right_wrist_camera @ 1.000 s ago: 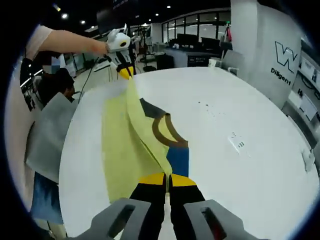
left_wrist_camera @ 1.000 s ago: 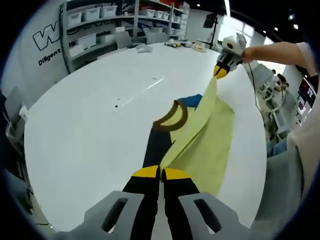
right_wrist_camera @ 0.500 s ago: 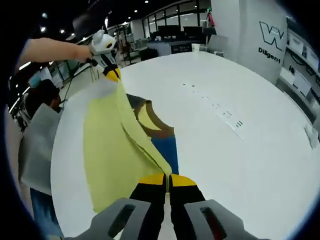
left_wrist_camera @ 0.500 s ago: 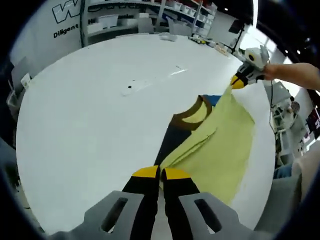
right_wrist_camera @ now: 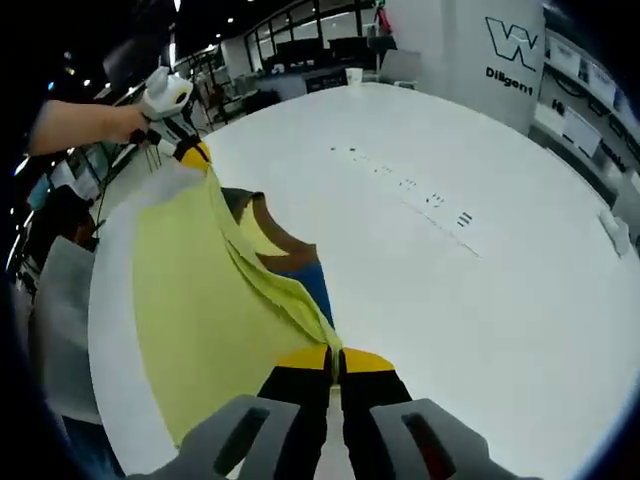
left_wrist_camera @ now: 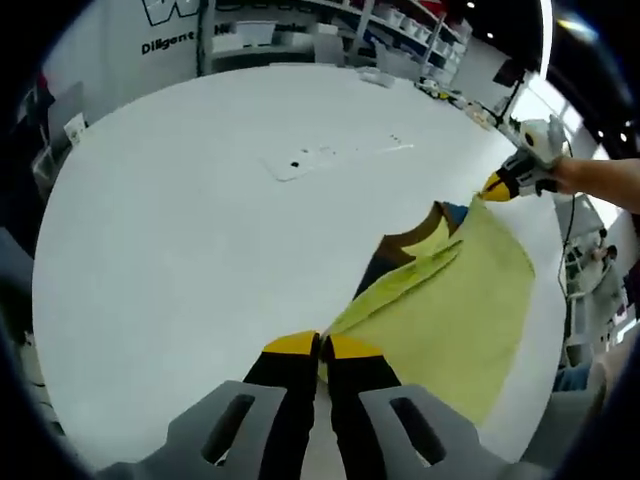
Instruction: Fold the garment on the visible template until the final outline fits inside the template.
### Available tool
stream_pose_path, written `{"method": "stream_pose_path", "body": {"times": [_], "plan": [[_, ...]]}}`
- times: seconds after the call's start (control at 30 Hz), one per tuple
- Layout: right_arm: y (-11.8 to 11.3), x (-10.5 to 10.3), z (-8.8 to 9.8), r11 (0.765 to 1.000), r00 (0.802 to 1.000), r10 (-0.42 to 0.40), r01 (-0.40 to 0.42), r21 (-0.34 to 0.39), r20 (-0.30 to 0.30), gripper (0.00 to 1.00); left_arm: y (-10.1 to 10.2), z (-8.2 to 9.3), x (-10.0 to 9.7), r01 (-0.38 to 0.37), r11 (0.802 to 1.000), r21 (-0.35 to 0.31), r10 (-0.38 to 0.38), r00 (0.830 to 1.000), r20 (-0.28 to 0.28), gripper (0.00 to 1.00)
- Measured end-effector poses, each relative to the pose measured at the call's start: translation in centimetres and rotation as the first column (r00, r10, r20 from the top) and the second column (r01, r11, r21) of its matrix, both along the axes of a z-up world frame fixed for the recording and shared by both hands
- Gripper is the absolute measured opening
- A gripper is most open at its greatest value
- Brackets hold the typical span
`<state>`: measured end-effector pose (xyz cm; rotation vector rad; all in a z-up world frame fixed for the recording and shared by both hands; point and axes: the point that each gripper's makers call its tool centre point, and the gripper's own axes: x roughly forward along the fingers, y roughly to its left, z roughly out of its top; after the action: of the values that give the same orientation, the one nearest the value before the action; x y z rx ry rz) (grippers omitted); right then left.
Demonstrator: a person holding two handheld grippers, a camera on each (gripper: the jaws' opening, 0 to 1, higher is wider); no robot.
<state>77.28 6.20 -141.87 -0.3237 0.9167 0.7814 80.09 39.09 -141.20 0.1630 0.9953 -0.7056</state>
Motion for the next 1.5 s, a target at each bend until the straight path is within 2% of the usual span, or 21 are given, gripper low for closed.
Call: {"method": "stream_pose_path", "body": {"times": [0.1,0.17,0.3,0.37,0.63,0.8,0.87,1.0,1.2,1.37,1.5], "plan": [[-0.1,0.1,0.1,1.000,1.000,-0.024,0.024,0.007,-0.004,0.04,0.4,0.2,0.5,-0.022,1.000,0.008,0.022,1.000,0.017,0.00],[-0.3,0.4,0.4,1.000,0.999,-0.031,0.031,0.003,0.029,0.11,0.6,0.6,0.5,-0.029,1.000,0.005,0.029,0.999,0.025,0.00],[-0.4,-0.2,0.7,0.999,0.999,-0.045,0.045,0.016,0.024,0.09,0.9,1.2,0.3,-0.033,0.999,-0.001,0.033,0.999,0.043,0.03],[-0.3,-0.8,1.0,0.996,0.997,-0.069,0.067,0.052,0.022,0.10,0.8,1.6,0.1,-0.042,0.999,-0.034,0.044,0.998,0.045,0.06],[-1.0,-4.4,1.2,0.990,0.995,-0.090,0.085,0.114,0.033,0.15,1.6,3.3,-3.2,-0.021,0.994,-0.107,0.030,0.996,0.085,0.15],[-1.0,-6.7,1.6,0.982,0.995,-0.089,0.081,0.169,0.040,0.15,2.3,3.6,-5.9,-0.023,0.989,-0.149,0.040,0.993,0.111,0.15],[-0.7,-8.0,1.8,0.973,0.995,-0.090,0.081,0.217,0.034,0.16,2.6,3.3,-7.2,-0.031,0.986,-0.162,0.049,0.993,0.109,0.15],[-0.6,-9.9,1.7,0.970,0.997,-0.079,0.072,0.233,0.024,0.16,2.6,3.1,-10.0,-0.039,0.981,-0.189,0.059,0.993,0.102,0.15],[-0.4,-11.7,2.0,0.966,0.995,-0.093,0.082,0.245,0.034,0.16,2.4,3.7,-11.8,-0.058,0.967,-0.247,0.091,0.988,0.127,0.16],[0.0,-13.3,1.8,0.963,0.993,-0.112,0.098,0.253,0.044,0.16,1.6,3.4,-13.8,-0.040,0.969,-0.246,0.077,0.987,0.140,0.16],[0.5,-14.6,1.4,0.955,0.989,-0.139,0.123,0.270,0.042,0.18,1.4,2.8,-15.0,-0.053,0.969,-0.240,0.093,0.983,0.157,0.19]]}}
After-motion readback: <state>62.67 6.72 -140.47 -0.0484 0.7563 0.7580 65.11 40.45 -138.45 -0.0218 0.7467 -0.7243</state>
